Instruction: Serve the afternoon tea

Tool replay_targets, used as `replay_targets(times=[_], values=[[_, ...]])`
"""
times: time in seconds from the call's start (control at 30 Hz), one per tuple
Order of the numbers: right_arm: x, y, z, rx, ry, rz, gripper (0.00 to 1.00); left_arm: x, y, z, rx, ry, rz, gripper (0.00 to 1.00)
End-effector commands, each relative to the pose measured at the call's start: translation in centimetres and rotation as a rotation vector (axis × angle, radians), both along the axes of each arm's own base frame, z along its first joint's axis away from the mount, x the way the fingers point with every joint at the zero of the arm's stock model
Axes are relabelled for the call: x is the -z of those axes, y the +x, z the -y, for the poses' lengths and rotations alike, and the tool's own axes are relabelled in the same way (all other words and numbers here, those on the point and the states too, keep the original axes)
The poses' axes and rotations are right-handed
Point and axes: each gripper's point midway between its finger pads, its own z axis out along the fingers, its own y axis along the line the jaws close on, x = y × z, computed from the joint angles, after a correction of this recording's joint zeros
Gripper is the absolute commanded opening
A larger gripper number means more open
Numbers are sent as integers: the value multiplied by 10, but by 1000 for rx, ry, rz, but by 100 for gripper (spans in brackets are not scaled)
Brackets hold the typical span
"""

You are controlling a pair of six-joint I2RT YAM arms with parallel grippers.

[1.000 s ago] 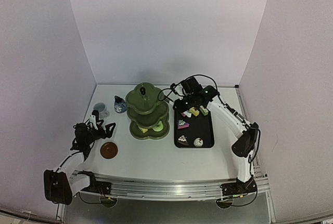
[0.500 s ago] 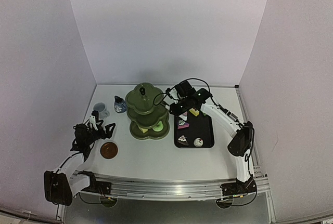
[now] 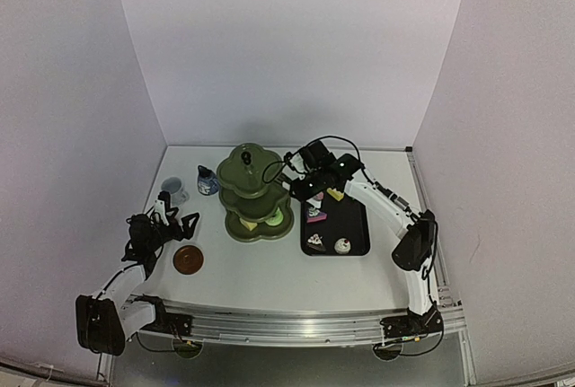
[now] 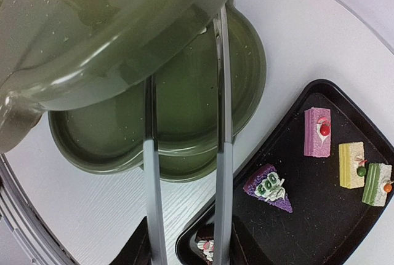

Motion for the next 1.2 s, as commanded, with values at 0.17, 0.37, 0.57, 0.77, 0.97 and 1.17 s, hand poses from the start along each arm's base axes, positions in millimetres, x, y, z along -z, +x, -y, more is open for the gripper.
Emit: replay_targets(times=[0.17,0.37,0.57,0.77,0.97,1.17], values=[[-39,-7,12,37,36,81,34,-15,2,-1,-11,-2,55,100],[-50,-20,22,64,53,73,33,-14,3,-1,-10,-2,50,100],[-55,-28,33,93,49,74,33,-13,5,-1,-9,-1,44,100],[-55,-39,53,127,19,78,33,-13,6,0,-8,3,41,100],[-61,-49,83,187,-28,111,33,-12,8,0,-7,4,35,100],[-53,-48,114,264,-92,115,34,-12,9,1,0,8,33,100]])
